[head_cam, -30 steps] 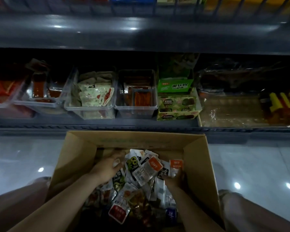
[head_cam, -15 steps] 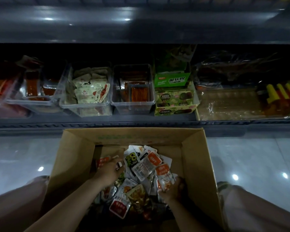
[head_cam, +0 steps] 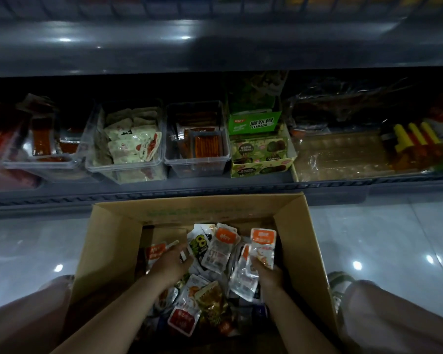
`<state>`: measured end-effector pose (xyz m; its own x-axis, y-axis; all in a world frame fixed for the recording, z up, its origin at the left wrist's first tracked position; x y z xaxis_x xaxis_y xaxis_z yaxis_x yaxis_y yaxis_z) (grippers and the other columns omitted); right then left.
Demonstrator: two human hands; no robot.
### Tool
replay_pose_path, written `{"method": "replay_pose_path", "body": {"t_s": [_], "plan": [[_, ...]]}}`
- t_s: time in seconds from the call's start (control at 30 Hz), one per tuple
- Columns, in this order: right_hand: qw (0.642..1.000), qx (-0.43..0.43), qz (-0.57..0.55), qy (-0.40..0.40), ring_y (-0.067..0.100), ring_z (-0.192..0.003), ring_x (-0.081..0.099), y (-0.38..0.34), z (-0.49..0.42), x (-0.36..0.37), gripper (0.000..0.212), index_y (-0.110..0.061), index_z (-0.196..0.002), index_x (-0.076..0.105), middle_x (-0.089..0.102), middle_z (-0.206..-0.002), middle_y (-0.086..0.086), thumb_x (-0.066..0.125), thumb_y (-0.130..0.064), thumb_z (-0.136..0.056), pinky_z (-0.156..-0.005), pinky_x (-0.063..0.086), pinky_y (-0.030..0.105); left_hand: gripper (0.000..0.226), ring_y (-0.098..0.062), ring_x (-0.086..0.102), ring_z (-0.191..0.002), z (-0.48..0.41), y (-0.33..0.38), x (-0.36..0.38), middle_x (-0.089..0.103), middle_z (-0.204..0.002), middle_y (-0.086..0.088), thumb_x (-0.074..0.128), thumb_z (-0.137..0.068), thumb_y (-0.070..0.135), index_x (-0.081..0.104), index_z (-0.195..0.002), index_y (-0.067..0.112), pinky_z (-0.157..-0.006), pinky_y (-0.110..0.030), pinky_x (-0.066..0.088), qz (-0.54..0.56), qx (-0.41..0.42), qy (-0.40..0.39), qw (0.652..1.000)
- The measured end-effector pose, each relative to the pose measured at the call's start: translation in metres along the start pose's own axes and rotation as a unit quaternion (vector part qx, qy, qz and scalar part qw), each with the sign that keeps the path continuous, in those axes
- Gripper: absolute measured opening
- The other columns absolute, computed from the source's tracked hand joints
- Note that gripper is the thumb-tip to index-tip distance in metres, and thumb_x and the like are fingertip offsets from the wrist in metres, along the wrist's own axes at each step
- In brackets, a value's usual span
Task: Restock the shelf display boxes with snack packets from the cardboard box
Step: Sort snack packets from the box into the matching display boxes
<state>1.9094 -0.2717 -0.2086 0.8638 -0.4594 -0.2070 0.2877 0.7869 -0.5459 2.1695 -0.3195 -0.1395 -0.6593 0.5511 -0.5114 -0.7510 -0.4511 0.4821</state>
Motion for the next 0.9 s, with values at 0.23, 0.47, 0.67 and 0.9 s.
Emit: {"method": "replay_pose_path", "body": {"t_s": [0.23, 0.47, 0.67, 0.9], "plan": [[0.987, 0.072, 0.005, -0.143, 0.026, -0.102, 0.059, -0.006, -0.006, 0.037, 0.017, -0.018, -0.094, 0.063, 0.066, -0.104, 0.006, 0.075, -0.021, -0.081, -0.092, 0.045, 0.039, 0.072, -0.025, 0.03, -0.141, -0.028, 0.013, 0.039, 0.018, -0.159, -0.001, 0.048, -0.094, 0.053, 0.013, -0.152, 0.029, -0.108, -0.03, 0.034, 0.01, -0.006, -0.108, 0.994], [0.99, 0.077, -0.014, -0.114, 0.029, -0.099, 0.061, 0.016, -0.022, 0.062, 0.032, 0.001, -0.113, 0.063, 0.066, -0.109, 0.017, 0.07, -0.013, -0.085, -0.073, 0.05, 0.031, 0.087, -0.018, 0.021, -0.144, -0.064, -0.004, 0.096, 0.022, -0.157, 0.006, 0.04, -0.077, 0.082, 0.029, -0.148, 0.033, -0.117, -0.04, 0.023, 0.09, -0.024, -0.193, 0.977], [0.99, 0.086, 0.04, -0.102, 0.02, -0.07, 0.059, 0.018, -0.013, 0.051, 0.02, 0.003, -0.1, 0.062, 0.063, -0.082, 0.011, 0.062, -0.015, -0.092, -0.055, 0.044, 0.025, 0.035, -0.007, 0.064, -0.079, -0.027, 0.049, 0.112, 0.064, -0.094, 0.0, 0.033, -0.102, 0.04, 0.061, -0.097, 0.019, -0.07, -0.019, 0.053, 0.228, -0.068, -0.205, 0.949], [0.984, 0.056, -0.054, -0.16, 0.037, -0.084, 0.068, 0.002, 0.027, 0.021, 0.017, -0.001, -0.1, 0.067, 0.072, -0.093, 0.02, 0.068, -0.011, -0.086, -0.081, 0.054, 0.048, 0.018, -0.008, 0.054, -0.081, 0.001, 0.072, 0.073, 0.06, -0.101, 0.002, 0.041, -0.102, 0.032, 0.053, -0.097, 0.02, -0.063, -0.02, 0.044, 0.236, -0.05, -0.105, 0.965]]}}
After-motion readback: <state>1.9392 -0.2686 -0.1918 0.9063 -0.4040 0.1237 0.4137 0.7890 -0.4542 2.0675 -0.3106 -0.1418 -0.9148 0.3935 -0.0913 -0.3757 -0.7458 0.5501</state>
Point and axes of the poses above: each hand's wrist, its own z-axis away from the middle knuckle, its own x-axis out of the palm, y = z × x, the point moved 7 cm from there along -z, towards the middle knuckle
